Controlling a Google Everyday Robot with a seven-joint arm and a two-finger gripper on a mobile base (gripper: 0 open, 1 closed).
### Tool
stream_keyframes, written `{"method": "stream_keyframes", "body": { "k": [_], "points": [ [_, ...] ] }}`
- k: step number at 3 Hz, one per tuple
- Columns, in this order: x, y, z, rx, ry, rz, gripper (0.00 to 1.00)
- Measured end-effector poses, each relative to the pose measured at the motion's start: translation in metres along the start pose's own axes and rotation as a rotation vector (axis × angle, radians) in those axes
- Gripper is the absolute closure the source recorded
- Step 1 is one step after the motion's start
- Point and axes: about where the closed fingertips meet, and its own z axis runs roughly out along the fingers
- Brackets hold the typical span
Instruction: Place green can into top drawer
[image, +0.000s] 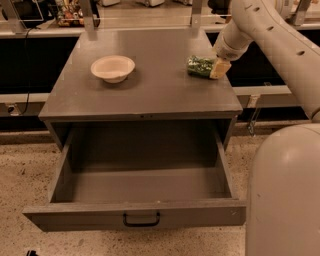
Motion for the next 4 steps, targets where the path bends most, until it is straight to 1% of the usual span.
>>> {"method": "stream_keyframes", "body": {
  "k": [1, 2, 3, 4],
  "points": [
    [-0.001, 0.001, 0.011, -0.015, -0.001, -0.002, 0.50],
    [-0.001, 0.004, 0.020, -0.034, -0.005, -0.002, 0.64],
    [-0.004, 0.007, 0.026, -0.052, -0.011, -0.008, 0.74],
    [-0.014, 0.011, 0.032, -0.073, -0.026, -0.032, 0.80]
  ]
}}
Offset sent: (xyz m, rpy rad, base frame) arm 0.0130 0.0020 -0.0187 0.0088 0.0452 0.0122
